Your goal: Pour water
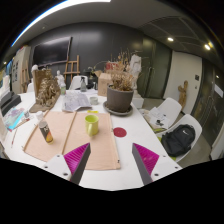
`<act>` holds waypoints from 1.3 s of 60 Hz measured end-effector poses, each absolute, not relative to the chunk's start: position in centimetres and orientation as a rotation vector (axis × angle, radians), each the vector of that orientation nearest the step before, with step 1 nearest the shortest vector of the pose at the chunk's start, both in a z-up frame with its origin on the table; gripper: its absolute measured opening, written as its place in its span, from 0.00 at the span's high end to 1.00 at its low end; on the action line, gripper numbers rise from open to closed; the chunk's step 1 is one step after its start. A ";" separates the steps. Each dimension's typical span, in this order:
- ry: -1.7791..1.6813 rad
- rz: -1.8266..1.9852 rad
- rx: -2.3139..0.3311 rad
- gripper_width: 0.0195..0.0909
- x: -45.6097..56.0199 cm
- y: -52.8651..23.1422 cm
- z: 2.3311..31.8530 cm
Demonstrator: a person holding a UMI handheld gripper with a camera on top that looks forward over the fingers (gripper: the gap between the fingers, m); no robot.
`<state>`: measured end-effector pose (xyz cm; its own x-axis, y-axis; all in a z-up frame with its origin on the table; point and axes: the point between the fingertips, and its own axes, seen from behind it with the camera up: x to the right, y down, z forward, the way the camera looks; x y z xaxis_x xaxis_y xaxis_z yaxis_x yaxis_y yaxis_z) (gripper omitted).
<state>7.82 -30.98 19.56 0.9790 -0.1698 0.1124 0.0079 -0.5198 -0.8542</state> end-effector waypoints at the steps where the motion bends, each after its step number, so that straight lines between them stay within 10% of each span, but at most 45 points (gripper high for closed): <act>1: 0.109 -0.215 -2.108 0.07 7.4 -30.9 19.4; 43: -0.046 0.030 -2.020 0.08 -23.1 -14.3 9.1; 53: 0.000 0.028 -2.010 0.30 -24.2 -10.1 5.6; 60: 0.011 0.002 -1.977 0.64 -23.8 -8.7 5.1; 78: -0.041 0.001 -1.967 0.91 -24.6 -8.8 6.3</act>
<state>-24.61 -8.78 6.25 0.9994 0.0295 0.0186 0.0286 -0.3854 -0.9223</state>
